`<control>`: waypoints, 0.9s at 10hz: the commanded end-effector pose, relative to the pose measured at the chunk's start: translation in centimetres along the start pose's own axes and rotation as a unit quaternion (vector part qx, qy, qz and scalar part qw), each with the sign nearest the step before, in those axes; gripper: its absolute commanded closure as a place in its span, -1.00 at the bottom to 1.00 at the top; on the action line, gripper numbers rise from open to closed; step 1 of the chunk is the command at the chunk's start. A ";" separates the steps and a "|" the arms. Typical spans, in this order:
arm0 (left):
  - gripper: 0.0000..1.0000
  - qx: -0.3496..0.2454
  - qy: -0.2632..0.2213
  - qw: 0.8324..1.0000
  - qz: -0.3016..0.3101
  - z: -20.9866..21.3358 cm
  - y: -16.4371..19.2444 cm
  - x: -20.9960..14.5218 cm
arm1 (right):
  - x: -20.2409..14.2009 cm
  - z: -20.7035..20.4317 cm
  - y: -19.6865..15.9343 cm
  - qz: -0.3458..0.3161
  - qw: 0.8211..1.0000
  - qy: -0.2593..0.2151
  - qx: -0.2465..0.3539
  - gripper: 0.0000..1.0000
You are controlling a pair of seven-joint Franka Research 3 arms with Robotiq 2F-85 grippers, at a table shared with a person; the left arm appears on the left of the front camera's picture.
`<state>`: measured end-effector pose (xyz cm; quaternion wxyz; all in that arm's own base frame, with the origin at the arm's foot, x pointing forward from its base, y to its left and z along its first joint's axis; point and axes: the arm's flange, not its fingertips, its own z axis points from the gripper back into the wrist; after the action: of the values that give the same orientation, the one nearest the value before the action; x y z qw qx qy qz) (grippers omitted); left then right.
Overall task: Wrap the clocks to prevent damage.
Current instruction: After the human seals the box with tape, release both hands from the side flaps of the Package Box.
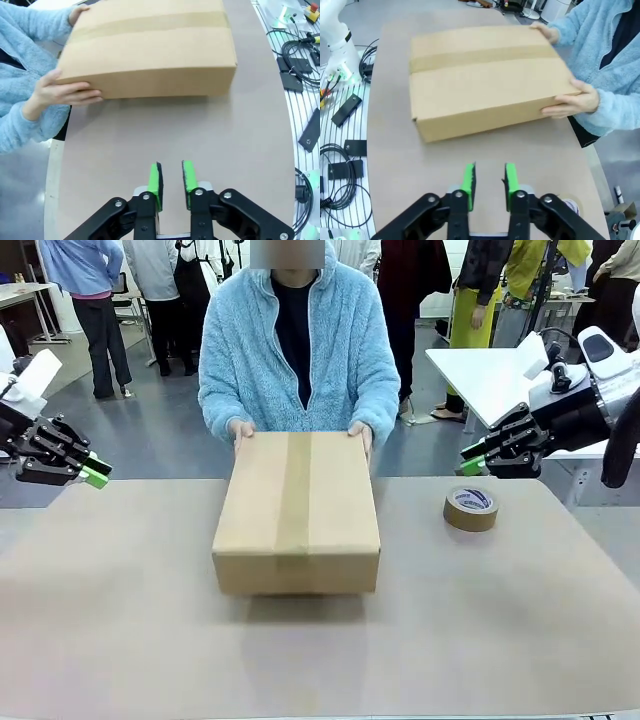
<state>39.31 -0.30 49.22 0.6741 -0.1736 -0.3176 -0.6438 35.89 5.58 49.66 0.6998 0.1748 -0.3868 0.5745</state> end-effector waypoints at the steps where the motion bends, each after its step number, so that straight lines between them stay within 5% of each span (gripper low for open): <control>1: -1.00 -0.004 -0.004 1.000 0.013 0.1 -0.9 0.0 | -1.2 0.4 2.0 0.004 1.000 0.008 0.018 -1.00; 2: -1.00 -0.016 -0.001 1.000 0.007 0.1 0.0 0.2 | -1.0 0.4 1.7 -0.001 1.000 0.005 0.024 -0.70; 3: -0.73 -0.018 -0.002 1.000 0.011 0.1 -0.5 0.1 | -1.0 0.5 1.9 -0.001 0.999 0.008 0.032 -0.89; 5: -1.00 -0.024 0.001 1.000 0.009 0.1 -0.2 0.1 | -1.1 0.4 1.7 -0.007 0.999 0.006 0.044 -1.00; 9: -1.00 -0.037 -0.001 0.999 0.016 0.0 -0.1 0.1 | -1.0 0.6 1.6 -0.007 0.999 0.004 0.049 -1.00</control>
<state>38.84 -0.52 48.73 0.6699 -0.1980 -0.3067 -0.6465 35.16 5.08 49.20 0.6907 0.2047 -0.3610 0.5922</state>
